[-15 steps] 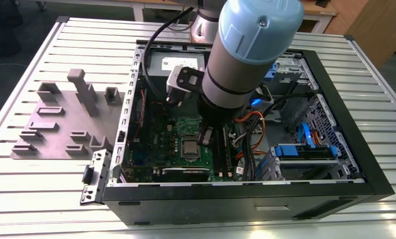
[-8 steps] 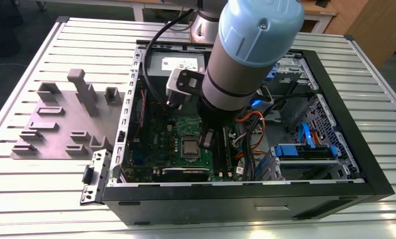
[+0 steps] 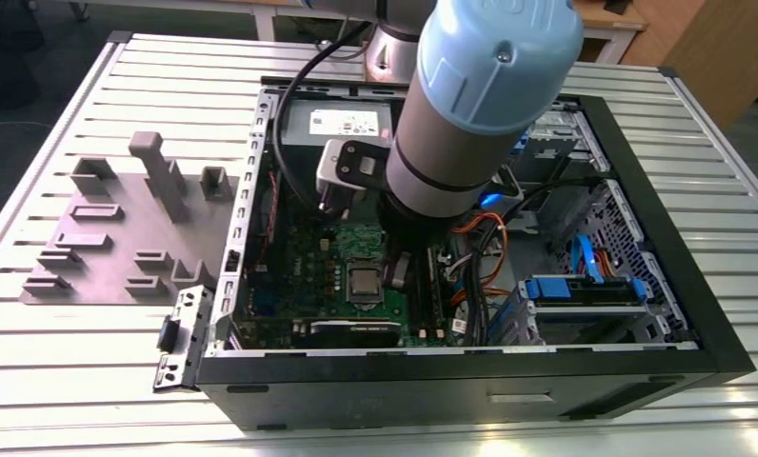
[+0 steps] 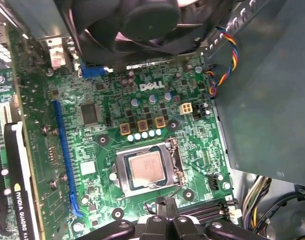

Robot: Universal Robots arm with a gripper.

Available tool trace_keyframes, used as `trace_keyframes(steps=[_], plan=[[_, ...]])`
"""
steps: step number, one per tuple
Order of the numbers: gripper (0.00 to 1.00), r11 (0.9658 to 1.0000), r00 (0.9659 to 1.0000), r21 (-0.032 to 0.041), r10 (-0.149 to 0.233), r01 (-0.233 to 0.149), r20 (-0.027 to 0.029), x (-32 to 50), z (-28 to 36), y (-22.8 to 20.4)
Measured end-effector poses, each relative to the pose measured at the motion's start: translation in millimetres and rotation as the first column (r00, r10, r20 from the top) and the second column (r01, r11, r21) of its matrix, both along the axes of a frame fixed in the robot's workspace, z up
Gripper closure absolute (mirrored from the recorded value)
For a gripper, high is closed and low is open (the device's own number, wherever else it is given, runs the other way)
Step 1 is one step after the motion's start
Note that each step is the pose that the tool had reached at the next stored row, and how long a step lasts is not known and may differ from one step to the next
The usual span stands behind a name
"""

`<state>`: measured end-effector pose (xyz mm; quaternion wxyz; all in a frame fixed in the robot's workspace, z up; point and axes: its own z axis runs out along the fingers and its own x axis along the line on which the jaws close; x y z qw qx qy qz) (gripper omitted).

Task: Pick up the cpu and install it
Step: 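Install the first cpu locking lever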

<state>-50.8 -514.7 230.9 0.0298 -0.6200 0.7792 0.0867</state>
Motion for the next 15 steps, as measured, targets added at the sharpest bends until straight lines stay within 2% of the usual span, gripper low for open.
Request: trace_keyframes(steps=[5,15], plan=[[0.9,1.0,1.0,-0.0001,0.003,-0.003,0.0,-0.4,-1.8,-0.9],[0.9,1.0,1.0,-0.0001,0.009,-0.009,0.0002,-1.5,-9.4,-3.8]])
